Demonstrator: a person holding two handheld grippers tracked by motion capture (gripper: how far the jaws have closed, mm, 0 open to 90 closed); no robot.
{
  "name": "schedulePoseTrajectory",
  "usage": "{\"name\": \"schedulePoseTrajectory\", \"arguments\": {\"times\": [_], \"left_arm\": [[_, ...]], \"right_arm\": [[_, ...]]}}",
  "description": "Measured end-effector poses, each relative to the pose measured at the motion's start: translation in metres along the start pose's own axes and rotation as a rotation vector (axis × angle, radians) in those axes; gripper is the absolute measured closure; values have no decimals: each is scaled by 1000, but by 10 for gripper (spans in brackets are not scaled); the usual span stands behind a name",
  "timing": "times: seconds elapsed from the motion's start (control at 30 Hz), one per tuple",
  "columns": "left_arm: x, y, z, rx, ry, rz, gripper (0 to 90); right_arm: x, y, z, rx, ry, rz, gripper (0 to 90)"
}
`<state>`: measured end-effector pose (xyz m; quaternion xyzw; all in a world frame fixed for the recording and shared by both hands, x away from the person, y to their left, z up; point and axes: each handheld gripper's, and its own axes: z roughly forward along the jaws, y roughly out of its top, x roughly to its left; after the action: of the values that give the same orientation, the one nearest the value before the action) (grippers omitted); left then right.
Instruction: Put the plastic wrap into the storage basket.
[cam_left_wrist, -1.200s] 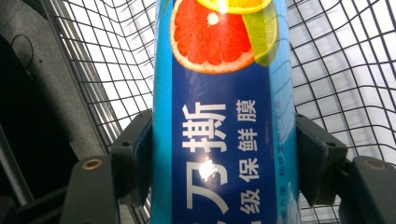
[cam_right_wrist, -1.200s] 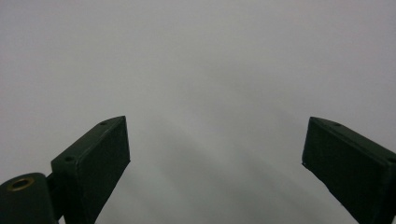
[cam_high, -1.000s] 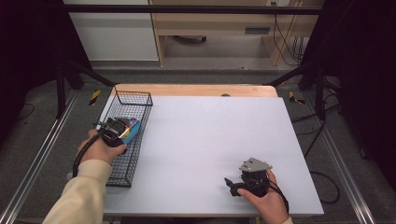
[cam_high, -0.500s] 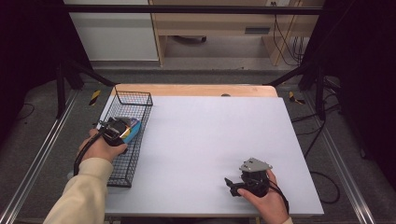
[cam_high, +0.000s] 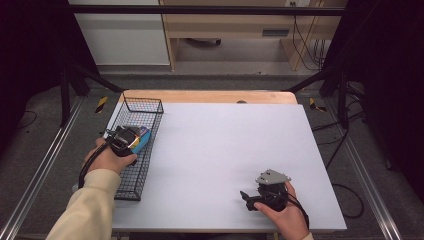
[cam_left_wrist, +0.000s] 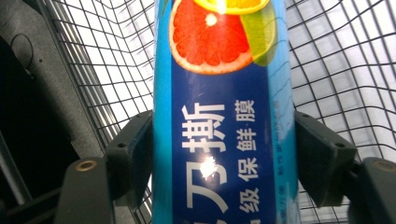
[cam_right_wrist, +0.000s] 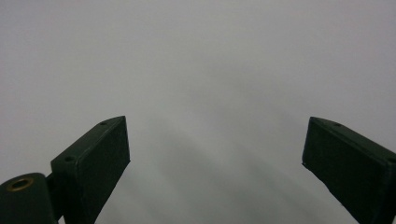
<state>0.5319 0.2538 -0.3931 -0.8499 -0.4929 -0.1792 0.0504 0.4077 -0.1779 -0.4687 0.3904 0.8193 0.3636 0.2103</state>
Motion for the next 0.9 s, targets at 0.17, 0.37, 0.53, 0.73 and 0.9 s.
{"name": "schedulePoseTrajectory", "arguments": {"times": [0.17,0.37,0.53,0.73,0.9], "left_arm": [[0,0,-5,-29,8,5,213],[5,-3,-24,-111,40,-8,149],[4,-7,-42,-203,71,-17,114],[-7,-11,-59,-278,77,9,94],[-27,-11,-75,-341,70,66,94]], "right_arm": [[1,0,0,7,2,3,79],[1,0,1,6,4,3,78],[0,0,0,1,0,2,78],[-1,0,0,-1,-10,1,78],[-1,0,-1,-7,-14,9,78]]}}
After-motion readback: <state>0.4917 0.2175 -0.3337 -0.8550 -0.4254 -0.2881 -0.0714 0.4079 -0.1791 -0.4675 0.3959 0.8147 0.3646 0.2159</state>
